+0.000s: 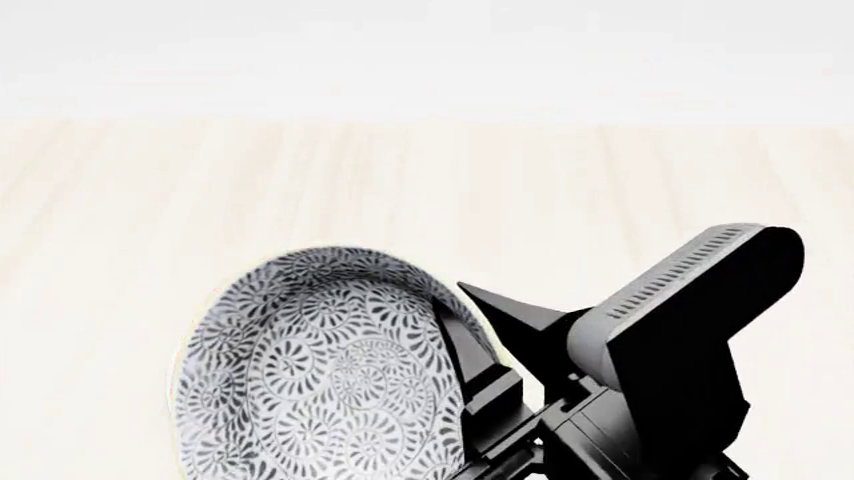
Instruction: Put the bowl on the plate.
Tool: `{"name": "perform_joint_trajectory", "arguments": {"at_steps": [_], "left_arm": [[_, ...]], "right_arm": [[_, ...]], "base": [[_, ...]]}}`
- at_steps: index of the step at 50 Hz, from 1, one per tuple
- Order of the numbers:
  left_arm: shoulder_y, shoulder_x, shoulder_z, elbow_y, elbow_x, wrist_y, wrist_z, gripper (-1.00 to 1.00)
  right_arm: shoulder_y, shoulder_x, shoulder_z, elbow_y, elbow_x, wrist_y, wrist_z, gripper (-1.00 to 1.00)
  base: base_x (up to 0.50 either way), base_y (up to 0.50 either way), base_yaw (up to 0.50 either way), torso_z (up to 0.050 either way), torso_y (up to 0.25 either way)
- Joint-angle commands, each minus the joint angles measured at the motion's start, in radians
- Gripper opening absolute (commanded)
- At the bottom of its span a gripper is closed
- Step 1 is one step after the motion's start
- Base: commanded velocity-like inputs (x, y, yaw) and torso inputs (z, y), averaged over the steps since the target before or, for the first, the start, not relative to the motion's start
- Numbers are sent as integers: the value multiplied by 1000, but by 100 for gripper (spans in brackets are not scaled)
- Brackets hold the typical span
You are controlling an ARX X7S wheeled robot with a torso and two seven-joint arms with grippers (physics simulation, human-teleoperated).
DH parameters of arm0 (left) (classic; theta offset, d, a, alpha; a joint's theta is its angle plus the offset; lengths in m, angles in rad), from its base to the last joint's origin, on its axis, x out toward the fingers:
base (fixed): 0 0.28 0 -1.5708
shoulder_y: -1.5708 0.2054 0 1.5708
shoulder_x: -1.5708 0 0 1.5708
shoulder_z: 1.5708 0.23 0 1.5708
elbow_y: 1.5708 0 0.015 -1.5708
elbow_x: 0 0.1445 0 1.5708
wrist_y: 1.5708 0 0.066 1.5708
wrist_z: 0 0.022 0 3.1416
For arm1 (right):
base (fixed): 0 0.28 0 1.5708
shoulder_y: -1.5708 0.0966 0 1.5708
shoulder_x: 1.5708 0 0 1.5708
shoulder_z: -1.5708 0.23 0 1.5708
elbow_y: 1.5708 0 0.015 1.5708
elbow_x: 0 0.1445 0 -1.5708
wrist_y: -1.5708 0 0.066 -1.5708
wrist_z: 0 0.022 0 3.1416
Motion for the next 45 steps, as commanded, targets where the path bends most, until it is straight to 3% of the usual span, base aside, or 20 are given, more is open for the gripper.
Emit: {"name": "perform_joint_trajectory", "arguments": {"at_steps": [1, 8, 18, 32, 35, 38, 45], "left_arm": [[1, -7, -2, 9, -14, -4, -8, 100], [10, -10, -8, 26, -26, -7, -15, 100], [21, -14, -10, 43, -40, -8, -21, 100], [23, -19, -6, 41, -43, -4, -26, 100], [22, -20, -2, 42, -42, -3, -27, 100], [19, -20, 1, 38, -43, -3, -27, 100], [24, -23, -1, 39, -48, 1, -29, 100]], "right_arm": [[135, -94, -14, 60, -43, -87, 4, -100], [173, -172, -1, 263, -53, -71, 69, -100], [221, -278, -60, 610, -212, -235, 37, -100], [221, -275, -64, 613, -208, -239, 39, -100], [278, -353, 92, 745, 7, -126, 87, -100], [332, -405, 179, 891, 73, -114, 145, -100], [391, -426, 183, 1057, 41, -170, 129, -100]], "base": [[0, 0, 0, 0, 0], [0, 0, 0, 0, 0], [0, 0, 0, 0, 0], [0, 0, 0, 0, 0], [0, 0, 0, 0, 0], [0, 0, 0, 0, 0], [0, 0, 0, 0, 0]]}}
